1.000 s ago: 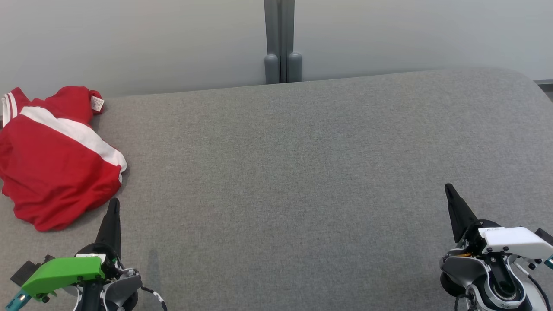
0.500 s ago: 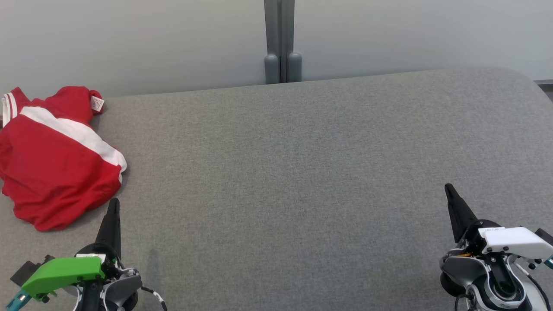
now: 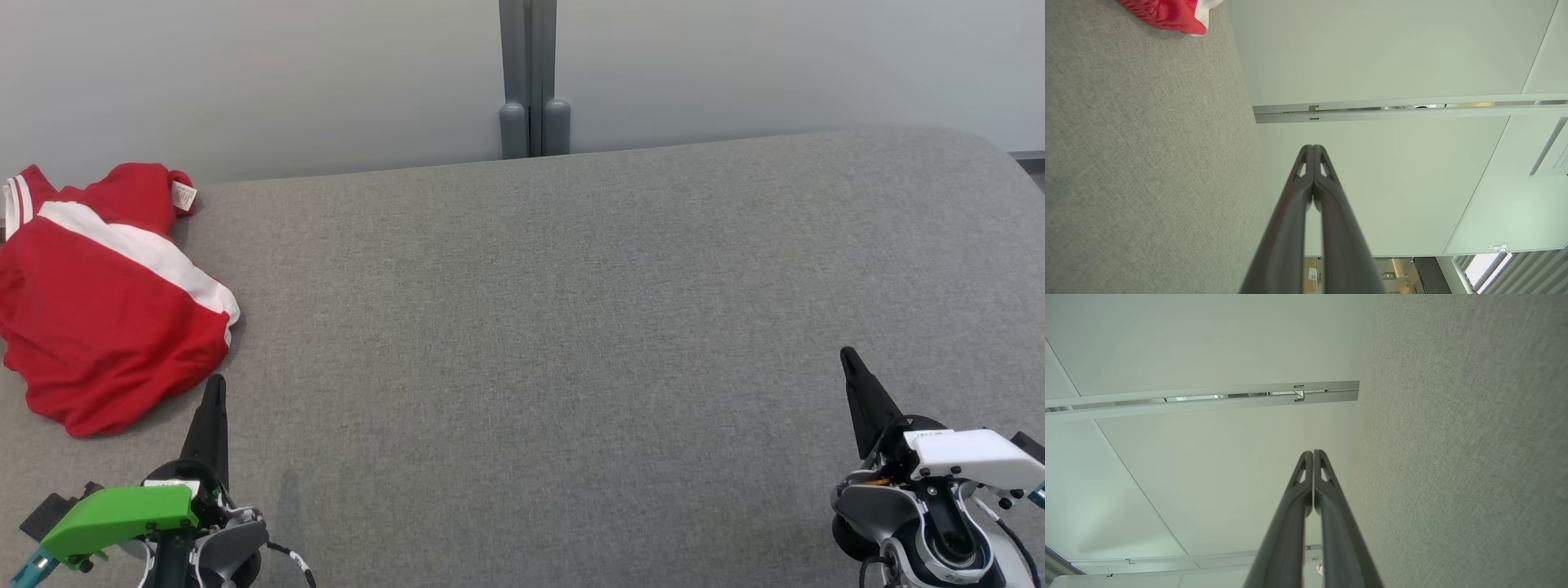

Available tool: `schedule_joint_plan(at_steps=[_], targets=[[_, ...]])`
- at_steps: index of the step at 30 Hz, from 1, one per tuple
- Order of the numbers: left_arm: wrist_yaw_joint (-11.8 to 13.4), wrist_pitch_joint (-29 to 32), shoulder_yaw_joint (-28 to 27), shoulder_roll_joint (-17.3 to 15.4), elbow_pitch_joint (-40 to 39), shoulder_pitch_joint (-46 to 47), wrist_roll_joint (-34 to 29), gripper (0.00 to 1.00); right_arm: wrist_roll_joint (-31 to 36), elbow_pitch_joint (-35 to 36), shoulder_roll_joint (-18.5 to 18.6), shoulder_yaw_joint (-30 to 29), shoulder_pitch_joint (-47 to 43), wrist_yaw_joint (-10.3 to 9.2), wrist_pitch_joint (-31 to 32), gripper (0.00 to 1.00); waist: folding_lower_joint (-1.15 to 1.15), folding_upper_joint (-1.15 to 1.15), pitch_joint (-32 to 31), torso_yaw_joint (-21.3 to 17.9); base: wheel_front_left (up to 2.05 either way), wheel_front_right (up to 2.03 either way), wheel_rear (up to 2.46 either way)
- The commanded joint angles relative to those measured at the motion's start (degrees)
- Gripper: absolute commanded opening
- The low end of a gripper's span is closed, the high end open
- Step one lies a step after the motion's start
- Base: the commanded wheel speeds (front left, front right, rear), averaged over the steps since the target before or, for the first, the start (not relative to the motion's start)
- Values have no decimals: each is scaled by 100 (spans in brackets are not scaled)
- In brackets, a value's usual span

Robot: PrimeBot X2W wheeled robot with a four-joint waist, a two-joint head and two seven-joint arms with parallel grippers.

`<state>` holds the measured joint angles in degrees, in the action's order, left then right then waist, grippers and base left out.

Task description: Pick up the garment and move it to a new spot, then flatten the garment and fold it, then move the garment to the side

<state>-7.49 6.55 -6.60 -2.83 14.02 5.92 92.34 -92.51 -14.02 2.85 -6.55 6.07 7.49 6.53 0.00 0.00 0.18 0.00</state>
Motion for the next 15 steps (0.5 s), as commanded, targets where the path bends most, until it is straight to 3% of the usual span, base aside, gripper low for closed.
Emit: schedule_joint_plan(at_steps=[1,15], targets=[[-16,9,-3,-10,-7,68,14,0,25,-7,8,4,38,0,7,0,0,0,0,0,0,0,0],[-16,9,-3,-10,-7,68,14,0,26,-7,8,4,38,0,7,0,0,0,0,0,0,0,0]])
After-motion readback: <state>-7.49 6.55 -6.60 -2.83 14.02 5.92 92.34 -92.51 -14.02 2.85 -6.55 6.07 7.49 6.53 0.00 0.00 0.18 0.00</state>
